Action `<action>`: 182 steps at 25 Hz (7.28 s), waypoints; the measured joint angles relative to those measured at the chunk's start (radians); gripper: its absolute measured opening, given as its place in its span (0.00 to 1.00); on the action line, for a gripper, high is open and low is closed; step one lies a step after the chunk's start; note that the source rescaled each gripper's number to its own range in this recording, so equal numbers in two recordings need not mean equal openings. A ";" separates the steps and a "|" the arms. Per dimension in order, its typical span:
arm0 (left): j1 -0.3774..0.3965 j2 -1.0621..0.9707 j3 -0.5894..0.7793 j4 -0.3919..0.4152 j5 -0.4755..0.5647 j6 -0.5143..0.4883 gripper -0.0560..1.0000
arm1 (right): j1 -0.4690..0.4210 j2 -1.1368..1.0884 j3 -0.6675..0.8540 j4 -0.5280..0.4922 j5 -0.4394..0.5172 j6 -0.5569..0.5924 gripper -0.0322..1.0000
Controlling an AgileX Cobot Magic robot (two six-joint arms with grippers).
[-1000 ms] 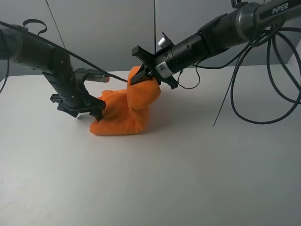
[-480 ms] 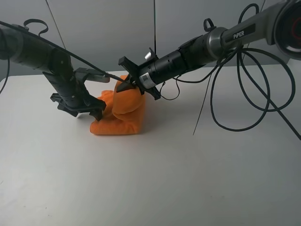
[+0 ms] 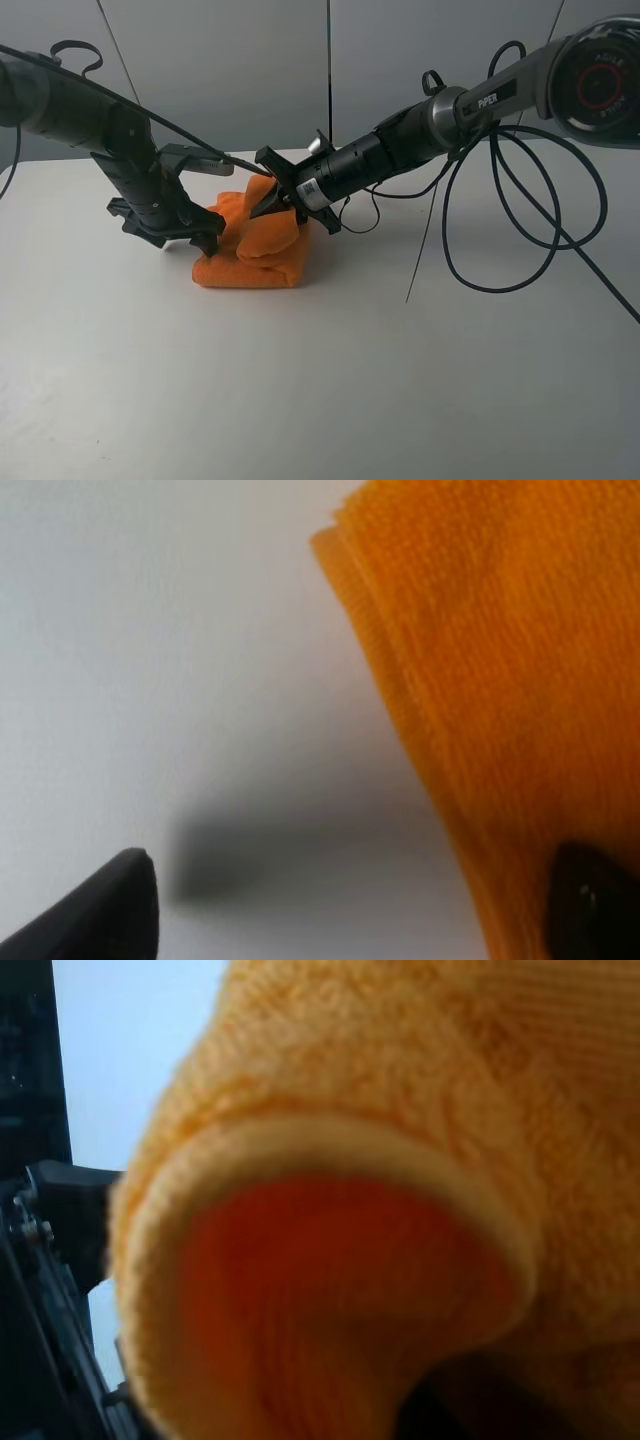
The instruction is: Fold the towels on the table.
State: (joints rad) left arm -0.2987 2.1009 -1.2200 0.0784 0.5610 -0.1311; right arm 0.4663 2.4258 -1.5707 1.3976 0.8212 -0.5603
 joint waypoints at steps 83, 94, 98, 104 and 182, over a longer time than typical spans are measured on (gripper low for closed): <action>0.208 -0.649 -0.140 0.016 0.244 0.000 1.00 | 0.038 -0.233 0.000 -0.533 -0.125 0.035 1.00; 0.208 -0.649 -0.140 -0.001 0.244 0.000 1.00 | 0.038 -0.183 0.000 -0.467 -0.148 0.058 1.00; 0.208 -0.649 -0.140 -0.002 0.244 0.000 1.00 | 0.038 -0.174 0.002 -0.335 -0.143 -0.009 1.00; 0.208 -0.649 -0.140 -0.013 0.246 0.000 1.00 | 0.040 -0.161 0.002 -0.202 -0.162 -0.078 1.00; 0.208 -0.902 -0.122 -0.093 0.468 0.111 1.00 | -0.493 -0.900 0.248 -1.130 0.125 0.355 1.00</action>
State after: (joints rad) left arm -0.0909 1.1985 -1.3417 -0.0146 1.0290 -0.0199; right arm -0.0265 1.5261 -1.3232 0.2677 0.9463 -0.2052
